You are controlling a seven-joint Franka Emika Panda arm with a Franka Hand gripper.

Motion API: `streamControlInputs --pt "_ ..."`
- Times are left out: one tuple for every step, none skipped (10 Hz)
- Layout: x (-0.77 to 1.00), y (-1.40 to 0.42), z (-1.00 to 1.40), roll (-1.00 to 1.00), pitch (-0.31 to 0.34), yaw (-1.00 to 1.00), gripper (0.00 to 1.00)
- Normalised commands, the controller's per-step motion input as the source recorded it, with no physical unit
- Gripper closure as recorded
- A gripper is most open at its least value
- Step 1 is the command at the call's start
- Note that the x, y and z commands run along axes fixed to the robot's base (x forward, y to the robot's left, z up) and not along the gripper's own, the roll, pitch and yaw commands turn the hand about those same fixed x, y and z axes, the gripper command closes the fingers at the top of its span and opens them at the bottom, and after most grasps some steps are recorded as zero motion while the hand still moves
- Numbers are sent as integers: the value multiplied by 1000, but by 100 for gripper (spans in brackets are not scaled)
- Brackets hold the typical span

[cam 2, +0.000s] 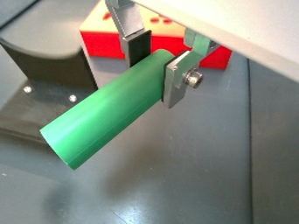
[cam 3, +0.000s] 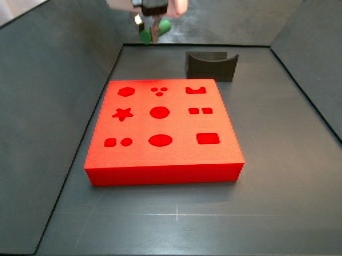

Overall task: Pick up the round object. Move up. Place the round object on the fixture. Regrasp the round object. Move to above the board. Insert the round object.
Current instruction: Place the round object on the fixture.

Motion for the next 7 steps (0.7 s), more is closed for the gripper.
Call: streamControlInputs --pt "-14 5 1000 13 38 -12 100" --pt "-18 8 1000 20 39 -16 100" --pt "-21 9 1000 23 41 -17 100" --pt "-18 12 849 28 45 -19 100" --pt "-14 13 683 32 54 -21 100" --pt "-4 16 462 36 64 -21 100" --pt "-1 16 350 37 71 -21 100"
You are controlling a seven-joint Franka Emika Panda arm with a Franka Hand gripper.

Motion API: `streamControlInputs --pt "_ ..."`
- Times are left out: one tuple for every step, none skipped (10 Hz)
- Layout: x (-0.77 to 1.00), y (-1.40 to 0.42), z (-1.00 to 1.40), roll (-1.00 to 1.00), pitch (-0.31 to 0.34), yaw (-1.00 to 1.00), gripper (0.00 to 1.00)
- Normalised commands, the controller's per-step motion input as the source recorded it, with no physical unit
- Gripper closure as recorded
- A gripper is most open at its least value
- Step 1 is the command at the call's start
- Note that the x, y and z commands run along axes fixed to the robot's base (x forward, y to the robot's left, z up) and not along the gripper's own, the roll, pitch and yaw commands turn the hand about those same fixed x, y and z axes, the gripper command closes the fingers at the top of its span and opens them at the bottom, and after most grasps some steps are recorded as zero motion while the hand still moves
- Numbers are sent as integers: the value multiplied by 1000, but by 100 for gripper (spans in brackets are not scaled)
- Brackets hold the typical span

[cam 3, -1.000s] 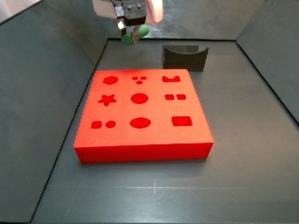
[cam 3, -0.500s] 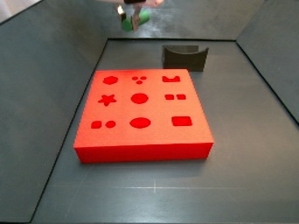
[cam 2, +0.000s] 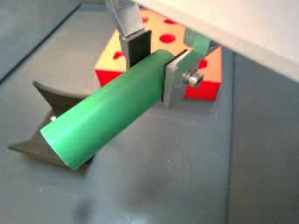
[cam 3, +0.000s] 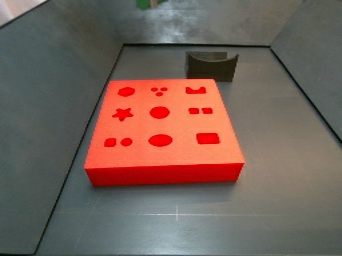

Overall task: Pick up the round object. Move up. Place the round object on the fixture. Regrasp the round object. Move to above the board. Insert the round object.
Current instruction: Place the round object on the fixture.

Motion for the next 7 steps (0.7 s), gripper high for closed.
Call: streamControlInputs --pt "1000 -442 217 4 179 1000 100" --pt "1000 -432 154 7 195 1000 100" --pt "1000 -371 146 8 225 1000 100" --pt "1000 -334 139 6 245 1000 100" --pt "1000 -294 113 6 281 995 100" --pt "1000 -254 97 5 228 678 100" --pt "1000 -217 86 3 187 441 100"
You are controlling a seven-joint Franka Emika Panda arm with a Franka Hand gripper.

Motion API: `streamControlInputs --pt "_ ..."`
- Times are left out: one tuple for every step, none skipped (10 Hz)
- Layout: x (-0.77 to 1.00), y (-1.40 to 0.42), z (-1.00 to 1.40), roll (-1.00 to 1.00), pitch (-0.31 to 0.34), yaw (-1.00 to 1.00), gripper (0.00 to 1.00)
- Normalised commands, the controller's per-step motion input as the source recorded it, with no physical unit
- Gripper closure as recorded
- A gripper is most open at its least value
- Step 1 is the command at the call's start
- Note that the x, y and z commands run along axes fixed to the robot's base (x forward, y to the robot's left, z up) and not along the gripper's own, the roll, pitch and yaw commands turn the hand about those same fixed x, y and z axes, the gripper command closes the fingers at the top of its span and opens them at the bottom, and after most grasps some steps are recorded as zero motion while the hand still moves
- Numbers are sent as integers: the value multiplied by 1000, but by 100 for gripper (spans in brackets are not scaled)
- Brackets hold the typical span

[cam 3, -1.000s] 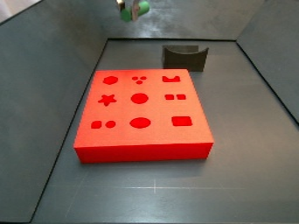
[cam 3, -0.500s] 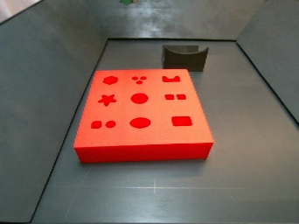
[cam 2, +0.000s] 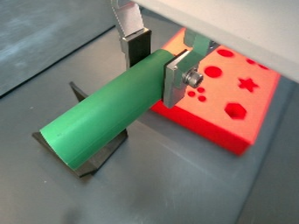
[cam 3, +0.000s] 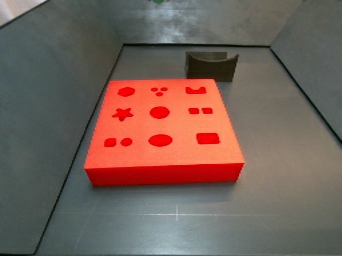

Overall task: Pick up the round object. Move up. Place the round object on the fixture. Regrasp the round object. Move to above the board. Insert the round object.
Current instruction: Place the round object on the fixture.

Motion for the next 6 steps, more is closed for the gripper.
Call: streamControlInputs --pt "1000 -188 71 2 154 282 100" --pt "1000 -166 62 1 137 182 100" --pt "1000 -138 56 1 139 108 100" --pt "1000 -118 49 1 143 77 100" --pt "1000 -99 38 2 139 61 100" --pt "1000 -85 29 3 142 52 100"
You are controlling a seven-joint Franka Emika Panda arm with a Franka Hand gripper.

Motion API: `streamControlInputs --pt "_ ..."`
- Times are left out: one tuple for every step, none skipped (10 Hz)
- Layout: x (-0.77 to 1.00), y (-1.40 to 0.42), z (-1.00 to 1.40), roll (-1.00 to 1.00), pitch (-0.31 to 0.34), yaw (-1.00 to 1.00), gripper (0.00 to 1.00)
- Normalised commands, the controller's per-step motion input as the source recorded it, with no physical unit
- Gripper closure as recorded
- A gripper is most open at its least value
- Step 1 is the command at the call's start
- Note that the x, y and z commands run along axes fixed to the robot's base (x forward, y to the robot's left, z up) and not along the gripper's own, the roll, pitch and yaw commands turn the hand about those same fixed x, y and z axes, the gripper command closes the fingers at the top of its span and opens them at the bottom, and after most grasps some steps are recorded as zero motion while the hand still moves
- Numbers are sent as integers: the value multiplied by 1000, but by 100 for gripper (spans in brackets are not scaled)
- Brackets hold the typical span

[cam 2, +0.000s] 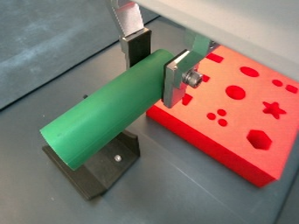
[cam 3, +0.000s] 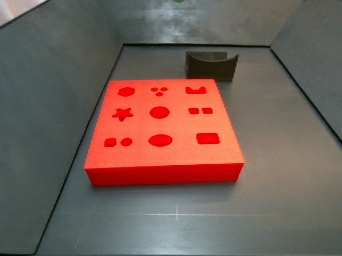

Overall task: Pick up the round object. Move up. Place the round object on the fixture. Regrasp the round object. Move to above the board. Insert the round object.
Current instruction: Place the round object on the fixture.

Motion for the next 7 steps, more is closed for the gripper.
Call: streamControlInputs --pt "1000 -67 28 6 151 46 100" --pt "936 -50 19 7 150 47 100" --pt "1000 543 -319 -1000 -9 28 100" --pt "1000 567 -324 -1000 -10 24 100" --pt "988 459 -236 -1000 -17 2 100" --pt "890 279 -148 -1000 -14 -1 100" --pt "743 131 -72 -1000 8 -6 100"
